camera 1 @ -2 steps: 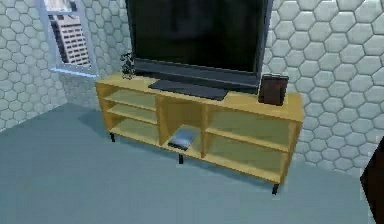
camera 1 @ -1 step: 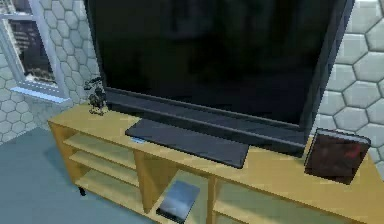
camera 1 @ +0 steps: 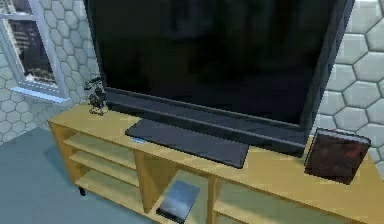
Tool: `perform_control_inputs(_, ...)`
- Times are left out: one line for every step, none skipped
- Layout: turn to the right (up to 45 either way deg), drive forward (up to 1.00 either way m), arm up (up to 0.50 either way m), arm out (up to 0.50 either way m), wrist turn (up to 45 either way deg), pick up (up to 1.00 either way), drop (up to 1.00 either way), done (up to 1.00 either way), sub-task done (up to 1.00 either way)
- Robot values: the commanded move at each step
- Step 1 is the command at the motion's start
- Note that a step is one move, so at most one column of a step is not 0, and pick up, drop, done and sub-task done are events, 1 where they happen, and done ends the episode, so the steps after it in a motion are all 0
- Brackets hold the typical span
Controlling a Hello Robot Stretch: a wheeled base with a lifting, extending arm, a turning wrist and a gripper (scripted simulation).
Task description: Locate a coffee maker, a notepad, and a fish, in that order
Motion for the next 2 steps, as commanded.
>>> perform_control_inputs(45.0,0.00,0.00,0.00,0.0,0.00,0.00,0.00,0.00)
perform_control_inputs(45.0,0.00,0.00,0.00,0.0,0.00,0.00,0.00,0.00)
